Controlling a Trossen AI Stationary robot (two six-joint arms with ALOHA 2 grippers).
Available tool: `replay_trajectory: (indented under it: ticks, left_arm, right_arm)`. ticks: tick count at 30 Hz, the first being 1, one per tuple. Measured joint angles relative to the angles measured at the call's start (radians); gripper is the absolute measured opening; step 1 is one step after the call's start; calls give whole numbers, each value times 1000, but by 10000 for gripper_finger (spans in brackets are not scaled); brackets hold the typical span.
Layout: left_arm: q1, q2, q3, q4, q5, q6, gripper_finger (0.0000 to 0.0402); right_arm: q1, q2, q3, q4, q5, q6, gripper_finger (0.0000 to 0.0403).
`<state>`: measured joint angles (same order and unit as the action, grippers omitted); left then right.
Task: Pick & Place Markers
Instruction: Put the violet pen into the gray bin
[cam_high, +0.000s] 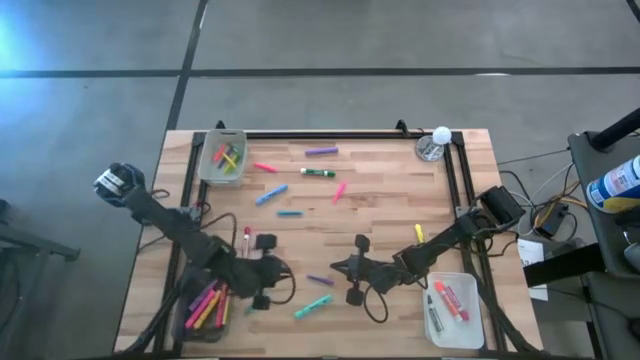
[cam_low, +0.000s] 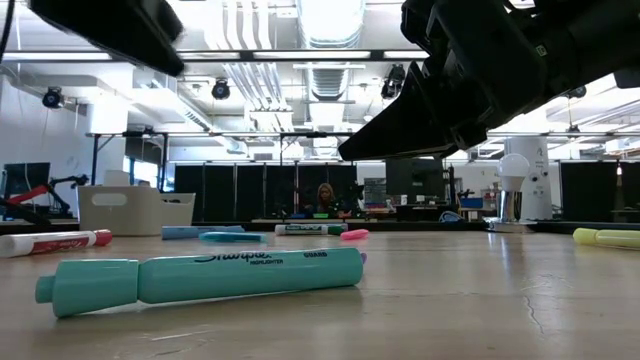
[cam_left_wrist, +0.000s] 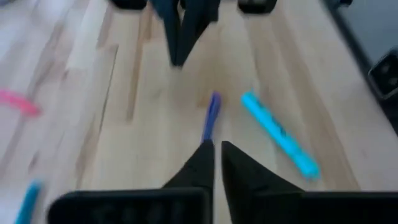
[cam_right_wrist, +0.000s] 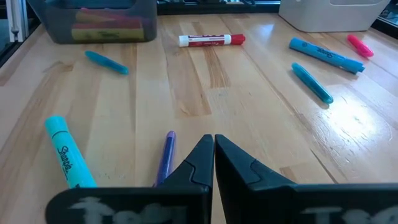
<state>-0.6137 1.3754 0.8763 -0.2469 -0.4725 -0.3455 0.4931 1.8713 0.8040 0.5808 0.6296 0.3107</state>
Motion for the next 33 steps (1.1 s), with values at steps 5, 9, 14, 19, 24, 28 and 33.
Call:
replay_trajectory:
  ticks: [5,9,14,19,24,28,33]
  left_arm:
    - [109,0,-174,401,135,144,4]
    - [195,0,-307,682,209,196,2]
    - [293,0,-450,974,249,241,1]
    - [386,0,-556,1186,278,311,0]
    - [470,-15,-611,1242,357,329,0]
    - [490,-40,-645,1241,370,320,0]
    - [487,-105,-676,1251,424,304,0]
  right_arm:
    - [0,0,0,-1,0,0,8]
    - [-2,0,0,-13,0,0,8]
    - [-3,0,0,-35,0,3,8]
    - [-3,0,5,-36,0,4,9]
    - [-2,0,31,-82,0,4,23]
    - [-2,0,59,-138,-2,39,53]
    - [-2,0,82,-183,-67,118,98]
